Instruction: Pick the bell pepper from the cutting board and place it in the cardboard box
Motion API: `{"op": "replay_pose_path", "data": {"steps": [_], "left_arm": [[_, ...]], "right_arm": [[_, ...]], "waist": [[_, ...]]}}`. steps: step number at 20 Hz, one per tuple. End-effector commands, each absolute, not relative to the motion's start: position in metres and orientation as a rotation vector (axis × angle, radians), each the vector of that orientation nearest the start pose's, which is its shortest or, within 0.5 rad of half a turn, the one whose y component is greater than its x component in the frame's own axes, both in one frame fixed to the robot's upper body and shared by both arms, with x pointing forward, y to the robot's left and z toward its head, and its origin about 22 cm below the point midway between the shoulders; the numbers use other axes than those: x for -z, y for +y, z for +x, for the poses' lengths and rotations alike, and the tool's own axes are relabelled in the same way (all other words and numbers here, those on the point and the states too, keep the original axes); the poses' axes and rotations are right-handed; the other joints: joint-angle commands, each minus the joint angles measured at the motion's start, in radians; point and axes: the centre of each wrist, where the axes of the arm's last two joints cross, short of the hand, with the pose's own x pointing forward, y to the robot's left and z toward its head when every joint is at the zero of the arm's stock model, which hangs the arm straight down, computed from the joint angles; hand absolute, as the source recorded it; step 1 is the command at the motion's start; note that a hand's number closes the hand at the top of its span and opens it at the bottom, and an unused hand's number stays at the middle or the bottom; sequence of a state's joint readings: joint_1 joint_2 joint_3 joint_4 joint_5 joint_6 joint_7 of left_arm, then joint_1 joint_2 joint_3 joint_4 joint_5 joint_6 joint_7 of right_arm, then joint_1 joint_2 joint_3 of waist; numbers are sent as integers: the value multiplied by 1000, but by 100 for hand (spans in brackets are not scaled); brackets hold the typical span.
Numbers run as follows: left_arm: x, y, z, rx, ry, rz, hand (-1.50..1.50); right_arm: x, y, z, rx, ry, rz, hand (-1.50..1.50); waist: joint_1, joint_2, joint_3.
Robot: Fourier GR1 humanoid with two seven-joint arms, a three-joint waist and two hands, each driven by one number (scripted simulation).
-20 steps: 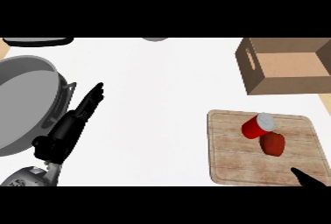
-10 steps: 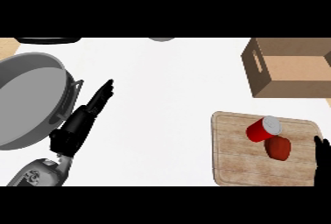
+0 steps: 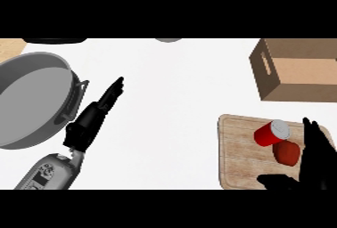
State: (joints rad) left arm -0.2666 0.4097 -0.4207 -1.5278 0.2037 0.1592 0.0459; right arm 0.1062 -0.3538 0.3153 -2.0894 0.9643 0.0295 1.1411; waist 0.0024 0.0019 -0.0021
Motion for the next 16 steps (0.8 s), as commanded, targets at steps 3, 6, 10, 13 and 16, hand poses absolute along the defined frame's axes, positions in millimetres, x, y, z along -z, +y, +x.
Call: {"op": "replay_pose_path", "data": {"steps": [3,6,10,13,16], "left_arm": [[-66,199,289,444,-1602,-47,0],[-45,216,292,458,-1604,-22,0],[-47,211,276,441,-1612,-32,0],[-56,218,296,434,-1612,-32,0],[-54,210,297,445,-1620,-38,0]], "right_arm": [[-80,-209,199,-427,-666,-1168,-150],[-72,-208,218,-420,-614,-1143,-150],[-61,-228,218,-410,-599,-1163,-150],[-71,-226,216,-412,-649,-1162,-150],[-57,-221,223,-432,-661,-1191,-150]], "waist": [[-4,-1,2],[-1,1,2],[1,-2,2],[-6,-2,2],[-5,-2,2]]}}
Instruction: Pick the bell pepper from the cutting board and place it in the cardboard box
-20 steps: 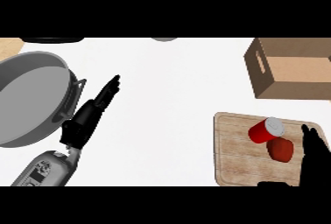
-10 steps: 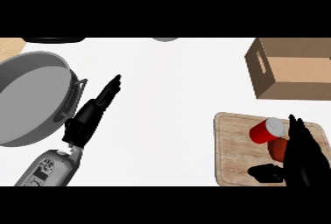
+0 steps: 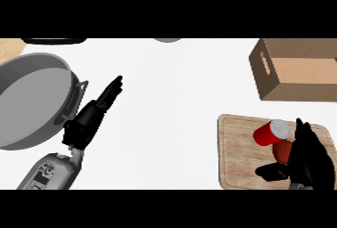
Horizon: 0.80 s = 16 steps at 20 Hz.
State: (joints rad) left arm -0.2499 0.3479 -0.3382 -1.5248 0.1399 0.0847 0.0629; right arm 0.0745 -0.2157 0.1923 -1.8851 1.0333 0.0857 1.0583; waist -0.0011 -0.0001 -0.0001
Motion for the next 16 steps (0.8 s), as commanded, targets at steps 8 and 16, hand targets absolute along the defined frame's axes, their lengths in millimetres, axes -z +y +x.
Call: {"op": "replay_pose_path", "data": {"steps": [8,16], "left_arm": [[-32,220,291,451,-1592,-43,0],[-51,189,288,448,-1594,-49,0]], "right_arm": [[-41,-219,219,-463,-604,-1143,-150],[-13,-240,222,-495,-546,-1105,-150]], "waist": [[-2,0,0],[-1,0,0]]}}
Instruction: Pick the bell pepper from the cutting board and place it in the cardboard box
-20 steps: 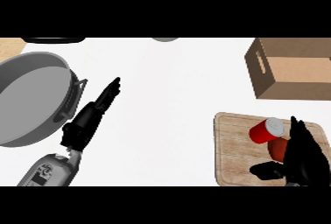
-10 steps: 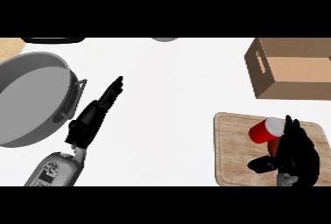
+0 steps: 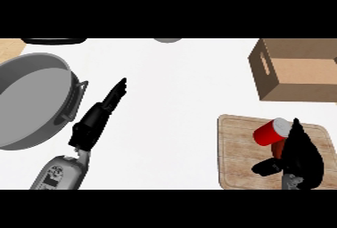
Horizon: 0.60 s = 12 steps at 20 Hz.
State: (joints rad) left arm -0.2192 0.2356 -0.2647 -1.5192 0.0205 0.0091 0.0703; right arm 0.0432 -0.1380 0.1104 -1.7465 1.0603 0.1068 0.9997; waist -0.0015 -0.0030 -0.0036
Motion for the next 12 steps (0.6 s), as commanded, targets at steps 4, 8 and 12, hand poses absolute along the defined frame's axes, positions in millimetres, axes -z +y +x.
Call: {"op": "replay_pose_path", "data": {"steps": [4,8,12], "left_arm": [[-45,200,292,447,-1595,-21,0],[-36,224,278,438,-1598,-12,0],[-37,206,282,450,-1615,-38,0]], "right_arm": [[-21,-244,216,-467,-553,-1113,-150],[-8,-238,228,-481,-530,-1100,-150],[9,-254,239,-503,-475,-1140,-150]], "waist": [[-2,3,4],[2,3,4],[3,4,4]]}}
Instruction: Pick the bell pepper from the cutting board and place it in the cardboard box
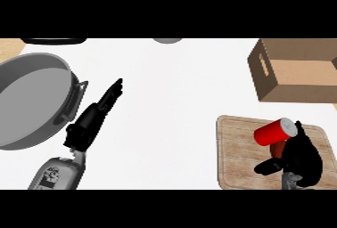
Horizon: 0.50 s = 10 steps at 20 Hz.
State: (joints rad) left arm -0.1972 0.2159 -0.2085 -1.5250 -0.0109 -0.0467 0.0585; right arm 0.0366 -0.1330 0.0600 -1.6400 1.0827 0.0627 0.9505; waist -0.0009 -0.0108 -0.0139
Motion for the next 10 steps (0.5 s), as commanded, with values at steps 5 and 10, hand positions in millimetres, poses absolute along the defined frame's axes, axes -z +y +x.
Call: {"op": "replay_pose_path", "data": {"steps": [5,10], "left_arm": [[-35,205,278,433,-1601,-40,0],[-41,226,286,429,-1615,-33,0]], "right_arm": [[8,-260,244,-487,-476,-1127,-150],[16,-243,228,-577,-465,-1125,150]], "waist": [[3,11,14],[1,11,14]]}}
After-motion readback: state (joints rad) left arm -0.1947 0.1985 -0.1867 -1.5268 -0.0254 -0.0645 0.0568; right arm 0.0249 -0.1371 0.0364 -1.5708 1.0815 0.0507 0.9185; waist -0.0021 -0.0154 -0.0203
